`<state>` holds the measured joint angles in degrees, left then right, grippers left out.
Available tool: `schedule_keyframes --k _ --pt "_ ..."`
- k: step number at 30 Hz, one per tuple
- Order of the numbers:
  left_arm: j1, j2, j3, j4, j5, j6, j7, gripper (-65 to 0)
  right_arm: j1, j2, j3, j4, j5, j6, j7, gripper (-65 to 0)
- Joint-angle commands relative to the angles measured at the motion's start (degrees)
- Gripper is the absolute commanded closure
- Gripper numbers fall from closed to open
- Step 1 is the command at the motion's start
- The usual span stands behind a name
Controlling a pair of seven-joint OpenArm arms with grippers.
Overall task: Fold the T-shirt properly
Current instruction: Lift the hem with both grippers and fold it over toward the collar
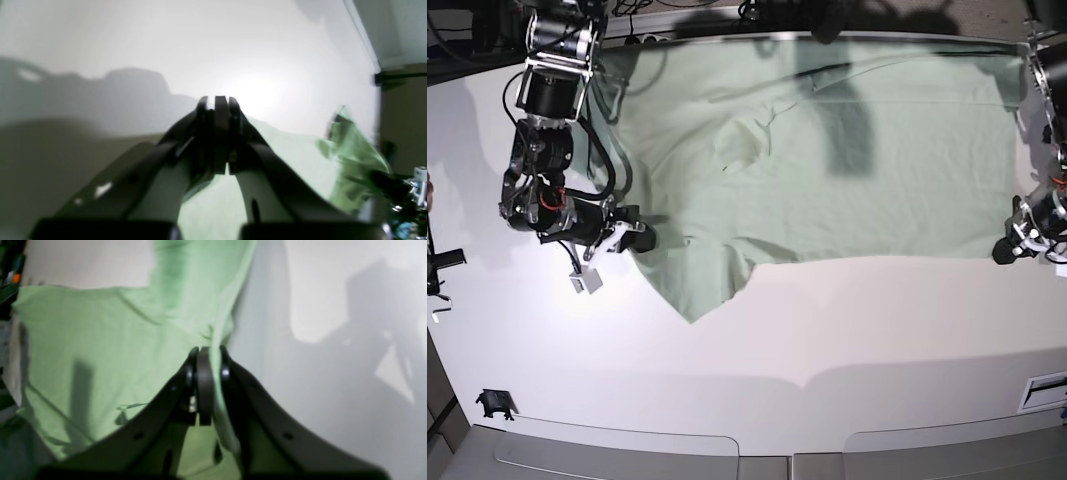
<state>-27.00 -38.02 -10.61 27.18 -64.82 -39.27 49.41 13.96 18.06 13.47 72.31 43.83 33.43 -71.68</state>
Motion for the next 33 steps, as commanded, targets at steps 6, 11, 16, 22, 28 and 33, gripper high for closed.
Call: schedule_keyframes --k 6,11,16,22,28,33 --pt "1.6 -3.7 -1.0 3.1 -14.4 -0.7 7.0 0.0 -5.4 0.7 0.1 11.3 0.1 0.5 0.7 0.0" --pt "9.4 -4.7 -5.3 12.5 -14.3 -0.7 9.7 0.0 -11.4 0.7 0.1 15.3 0.1 0.5 0.6 0.0" --pt "20.0 -4.9 -10.8 24.5 -14.3 -0.7 10.6 0.0 -16.9 0.7 0.4 21.4 0.0 0.5 0.2 0.0" --pt "31.3 -4.9 -20.8 34.3 -14.3 -0.7 10.6 0.0 -23.8 0.7 5.1 26.9 -0.1 0.5 0.2 0.0" --pt "38.4 -4.9 -26.9 36.4 -14.4 -0.7 10.6 0.0 -29.2 0.7 12.9 28.7 3.3 0.5 -0.8 0.0" --pt "42.0 -4.7 -26.9 36.4 -14.4 -0.7 13.0 0.0 -32.7 0.7 15.5 28.7 6.3 0.5 -2.2 0.0"
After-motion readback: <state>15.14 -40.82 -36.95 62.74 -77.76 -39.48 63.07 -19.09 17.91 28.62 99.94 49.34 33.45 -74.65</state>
